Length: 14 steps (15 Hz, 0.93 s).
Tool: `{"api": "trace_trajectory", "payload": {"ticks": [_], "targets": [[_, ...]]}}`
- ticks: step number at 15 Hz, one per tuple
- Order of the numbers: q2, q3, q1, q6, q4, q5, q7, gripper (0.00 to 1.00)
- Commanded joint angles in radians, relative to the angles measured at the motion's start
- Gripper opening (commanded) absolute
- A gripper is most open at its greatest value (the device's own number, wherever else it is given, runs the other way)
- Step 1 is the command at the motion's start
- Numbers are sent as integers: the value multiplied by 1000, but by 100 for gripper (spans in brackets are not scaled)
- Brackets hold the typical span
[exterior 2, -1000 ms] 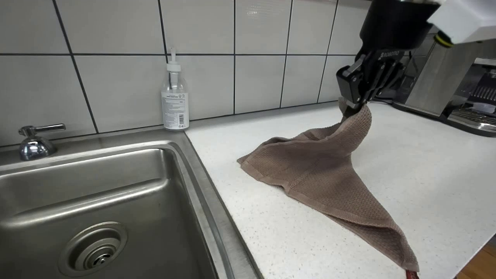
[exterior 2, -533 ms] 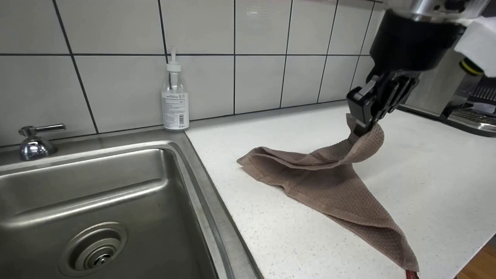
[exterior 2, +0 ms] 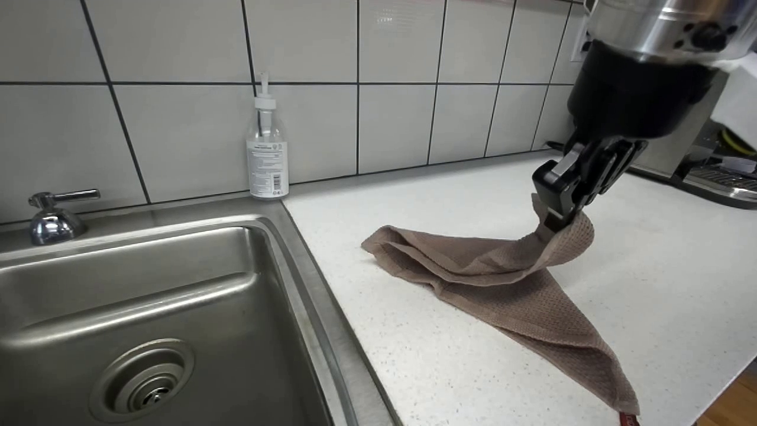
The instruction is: Fold the brown towel twice
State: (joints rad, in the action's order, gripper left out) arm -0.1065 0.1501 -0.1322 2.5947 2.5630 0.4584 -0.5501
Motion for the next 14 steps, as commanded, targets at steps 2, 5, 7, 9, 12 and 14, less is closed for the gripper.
{"api": "trace_trajectory", "payload": {"ticks": [2, 5, 7, 9, 12, 14], "targets": [[-23, 25, 22, 3, 22, 23, -40, 1], [-17, 24, 22, 4, 28, 21, -38, 1], [-7, 23, 23, 11, 35, 22, -44, 1], [2, 23, 23, 15, 44, 24, -50, 1], [9, 22, 19, 15, 53, 21, -57, 1], [12, 22, 17, 14, 54, 20, -64, 1]]}}
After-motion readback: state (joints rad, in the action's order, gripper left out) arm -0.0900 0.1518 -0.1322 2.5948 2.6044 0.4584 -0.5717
